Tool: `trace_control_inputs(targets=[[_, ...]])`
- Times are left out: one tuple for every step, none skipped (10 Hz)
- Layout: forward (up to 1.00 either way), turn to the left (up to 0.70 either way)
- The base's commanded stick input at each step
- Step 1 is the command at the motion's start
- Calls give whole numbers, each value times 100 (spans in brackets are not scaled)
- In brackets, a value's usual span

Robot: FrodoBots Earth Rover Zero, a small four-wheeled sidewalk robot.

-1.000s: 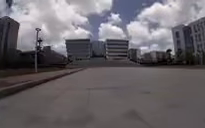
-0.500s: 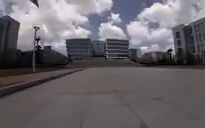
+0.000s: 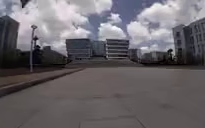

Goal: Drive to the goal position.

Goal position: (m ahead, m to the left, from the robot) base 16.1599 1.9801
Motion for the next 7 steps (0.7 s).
trace_control_inputs(targets=[[70, 0], [70, 0], [70, 0], [70, 0], [70, 0], [70, 0], [70, 0]])
